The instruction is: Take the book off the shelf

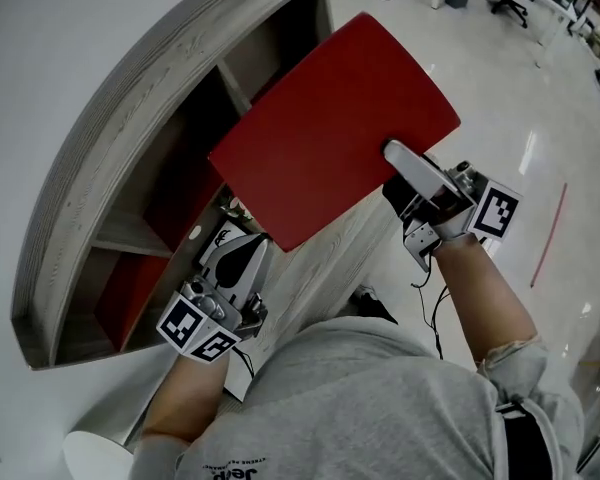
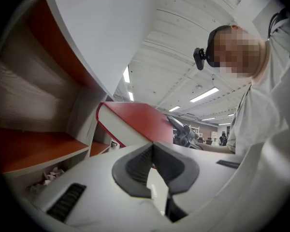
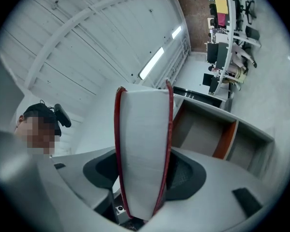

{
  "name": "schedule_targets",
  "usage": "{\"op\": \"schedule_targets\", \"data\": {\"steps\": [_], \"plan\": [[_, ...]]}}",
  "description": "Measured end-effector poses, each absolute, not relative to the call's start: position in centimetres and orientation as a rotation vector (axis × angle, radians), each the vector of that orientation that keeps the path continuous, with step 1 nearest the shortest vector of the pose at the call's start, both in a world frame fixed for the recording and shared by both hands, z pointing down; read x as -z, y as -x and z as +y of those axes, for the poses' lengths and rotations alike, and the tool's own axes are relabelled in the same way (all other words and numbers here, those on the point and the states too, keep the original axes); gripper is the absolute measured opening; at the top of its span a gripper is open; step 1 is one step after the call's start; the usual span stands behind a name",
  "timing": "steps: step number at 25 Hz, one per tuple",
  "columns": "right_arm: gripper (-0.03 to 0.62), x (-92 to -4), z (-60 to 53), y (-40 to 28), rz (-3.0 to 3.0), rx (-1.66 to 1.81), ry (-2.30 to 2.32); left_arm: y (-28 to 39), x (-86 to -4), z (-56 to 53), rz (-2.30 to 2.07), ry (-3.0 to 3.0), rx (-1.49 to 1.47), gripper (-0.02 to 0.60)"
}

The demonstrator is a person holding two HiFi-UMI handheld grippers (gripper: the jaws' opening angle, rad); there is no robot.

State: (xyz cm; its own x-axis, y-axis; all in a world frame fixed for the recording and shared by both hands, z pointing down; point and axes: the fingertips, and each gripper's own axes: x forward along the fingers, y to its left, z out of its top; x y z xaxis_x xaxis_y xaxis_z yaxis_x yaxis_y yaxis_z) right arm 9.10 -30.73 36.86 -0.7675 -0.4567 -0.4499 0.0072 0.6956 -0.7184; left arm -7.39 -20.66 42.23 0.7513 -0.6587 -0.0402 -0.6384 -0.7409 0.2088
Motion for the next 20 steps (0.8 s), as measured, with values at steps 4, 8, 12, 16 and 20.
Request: {"op": "schedule_targets", "data": {"steps": [4,8,12,16,20], "plan": [[0.264,-39.8,-33.1,-10.7,2.269,0.999,0.399,5.7,-45.0,-22.8,-0.994,-2.751,0.131,0.015],[0.264,-43.0,-37.1,-14.0,2.251,1.042,0.478,2.8,-47.5,-26.5,-0.956,-2.727,0.090,0.015],[0.264,-43.7,-36.9,-14.2,2.230,1.107,0.547,2.8,-46.8,-26.0,-0.926,-2.703,0.051,0.015],[0.264,-37.0,-30.3,-10.2,2.220,1.172,0.595,6.8,-38.3,-19.2,-0.930,-2.670,0.030,0.015],[0.264,-38.9,-30.7,-10.1,2.228,1.251,0.665,6.7,-38.3,-19.8,-0.928,-2.630,0.021,0.015]]}}
